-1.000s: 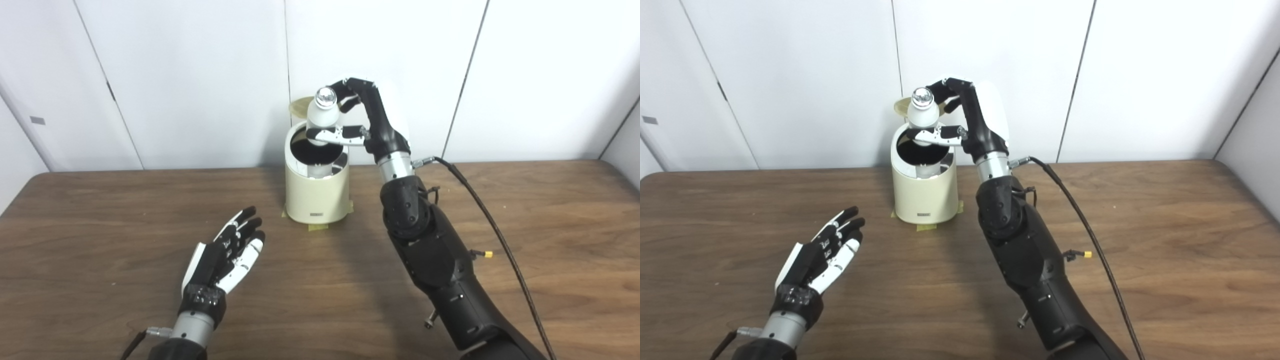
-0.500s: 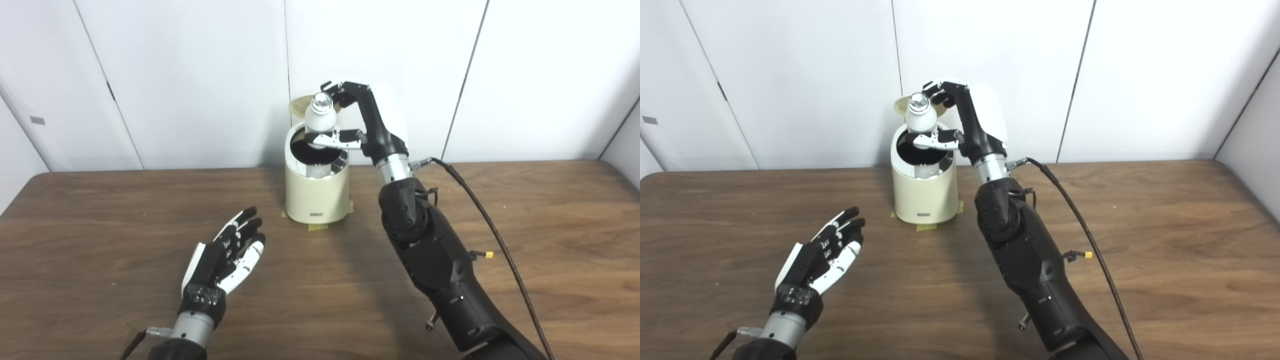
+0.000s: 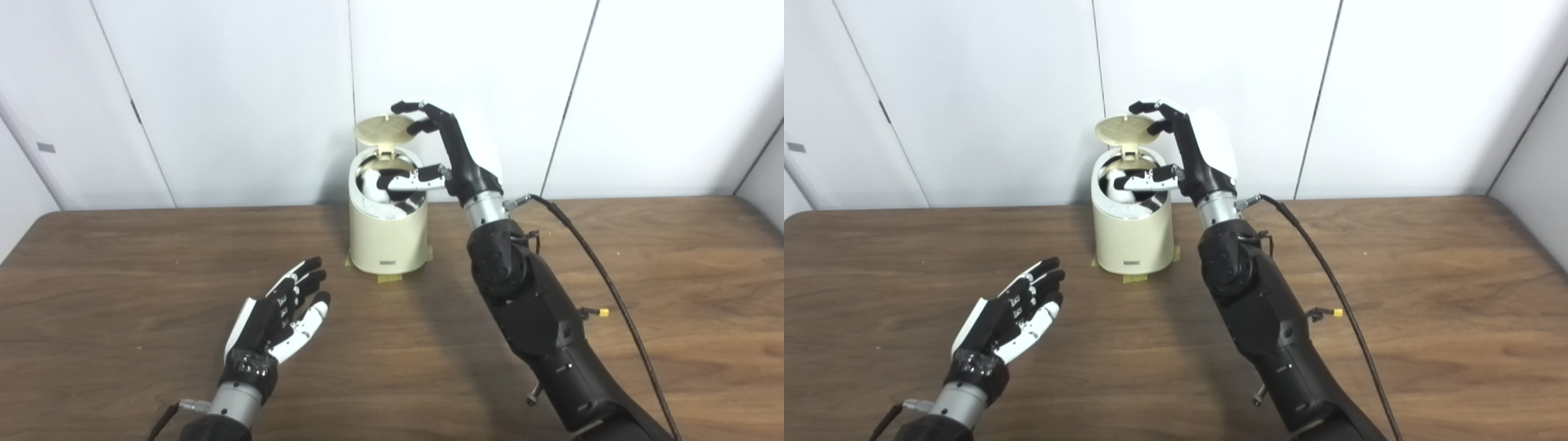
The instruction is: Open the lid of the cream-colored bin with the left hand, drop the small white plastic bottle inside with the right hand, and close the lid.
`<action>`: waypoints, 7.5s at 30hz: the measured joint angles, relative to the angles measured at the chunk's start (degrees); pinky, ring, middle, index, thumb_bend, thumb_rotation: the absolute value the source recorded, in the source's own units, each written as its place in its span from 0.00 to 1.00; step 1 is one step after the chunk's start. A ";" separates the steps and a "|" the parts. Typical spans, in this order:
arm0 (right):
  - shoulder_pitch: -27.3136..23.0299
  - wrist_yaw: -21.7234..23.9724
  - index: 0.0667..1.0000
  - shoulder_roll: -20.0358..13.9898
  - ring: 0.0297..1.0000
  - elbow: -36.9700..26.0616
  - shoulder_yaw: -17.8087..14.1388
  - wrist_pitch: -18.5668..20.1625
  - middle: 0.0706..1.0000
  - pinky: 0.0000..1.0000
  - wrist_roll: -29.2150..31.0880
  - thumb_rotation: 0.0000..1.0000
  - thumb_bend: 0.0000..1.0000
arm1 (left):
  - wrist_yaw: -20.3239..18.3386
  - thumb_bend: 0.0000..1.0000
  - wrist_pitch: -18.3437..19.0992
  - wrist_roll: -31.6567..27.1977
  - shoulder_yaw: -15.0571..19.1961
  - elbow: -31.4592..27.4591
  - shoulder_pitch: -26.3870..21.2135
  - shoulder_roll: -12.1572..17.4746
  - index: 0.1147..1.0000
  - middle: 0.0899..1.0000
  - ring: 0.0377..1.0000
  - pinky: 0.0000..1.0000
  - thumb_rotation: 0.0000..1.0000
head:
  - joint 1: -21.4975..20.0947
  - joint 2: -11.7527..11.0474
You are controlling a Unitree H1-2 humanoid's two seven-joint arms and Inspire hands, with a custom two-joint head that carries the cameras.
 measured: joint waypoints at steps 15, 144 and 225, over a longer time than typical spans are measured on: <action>0.04 0.58 0.65 -0.32 0.73 -0.29 -0.27 0.07 0.72 0.63 0.81 0.12 0.89 | -0.08 0.24 0.00 -0.12 0.08 0.00 0.00 -0.05 0.92 0.89 0.92 1.00 0.26 | 0.26 -0.09; 34.98 10.33 0.86 5.06 0.81 -30.39 -7.04 24.08 0.86 0.65 18.08 0.89 0.38 | -28.18 0.50 -19.21 60.12 -26.83 24.40 -43.12 19.96 0.87 0.87 0.91 1.00 0.79 | -1.32 -1.32; 33.99 11.72 0.86 4.42 0.79 -31.48 -7.38 28.01 0.83 0.65 18.37 0.88 0.36 | -27.12 0.50 -30.31 73.53 -27.90 21.34 -40.67 19.62 0.78 0.96 1.00 1.00 0.72 | -2.20 0.35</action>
